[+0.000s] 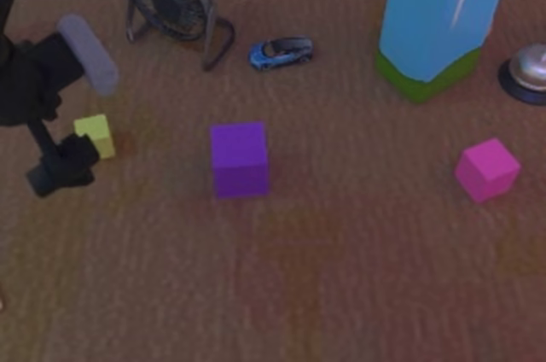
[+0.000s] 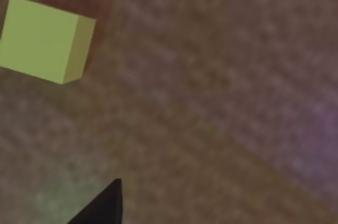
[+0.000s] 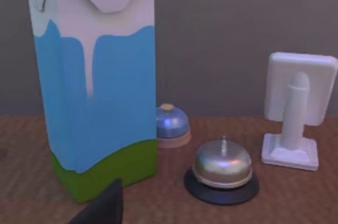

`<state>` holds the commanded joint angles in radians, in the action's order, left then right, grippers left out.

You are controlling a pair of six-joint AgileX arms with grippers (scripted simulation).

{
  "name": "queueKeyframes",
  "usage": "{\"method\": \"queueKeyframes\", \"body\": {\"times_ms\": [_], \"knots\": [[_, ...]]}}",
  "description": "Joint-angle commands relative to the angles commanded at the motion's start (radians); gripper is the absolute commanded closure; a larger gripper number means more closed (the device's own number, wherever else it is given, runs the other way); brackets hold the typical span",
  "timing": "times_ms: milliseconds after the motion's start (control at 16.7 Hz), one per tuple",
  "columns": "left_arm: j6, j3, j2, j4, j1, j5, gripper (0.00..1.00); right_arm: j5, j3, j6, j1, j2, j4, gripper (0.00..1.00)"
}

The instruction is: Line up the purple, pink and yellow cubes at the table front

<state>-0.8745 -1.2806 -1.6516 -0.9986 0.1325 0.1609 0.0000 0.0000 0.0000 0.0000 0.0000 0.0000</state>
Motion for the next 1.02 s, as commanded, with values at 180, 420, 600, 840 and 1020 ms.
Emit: {"method": "queueKeyframes", "body": {"times_ms": [180,420,600,840,1020], "knots": [[-0.116,-0.220,-0.241,-0.112,-0.001,-0.027,0.00,0.000,0.000,0.000,0.000,0.000,0.000,0.00],[-0.229,-0.476,-0.487,-0.202,-0.014,-0.082,0.00,0.000,0.000,0.000,0.000,0.000,0.000,0.00],[-0.282,-0.618,-0.614,-0.228,-0.027,-0.123,0.00,0.000,0.000,0.000,0.000,0.000,0.000,0.00],[-0.311,-0.713,-0.681,-0.234,-0.037,-0.155,0.00,0.000,0.000,0.000,0.000,0.000,0.000,0.00],[-0.312,-0.716,-0.683,-0.234,-0.038,-0.156,0.00,0.000,0.000,0.000,0.000,0.000,0.000,0.00]]}}
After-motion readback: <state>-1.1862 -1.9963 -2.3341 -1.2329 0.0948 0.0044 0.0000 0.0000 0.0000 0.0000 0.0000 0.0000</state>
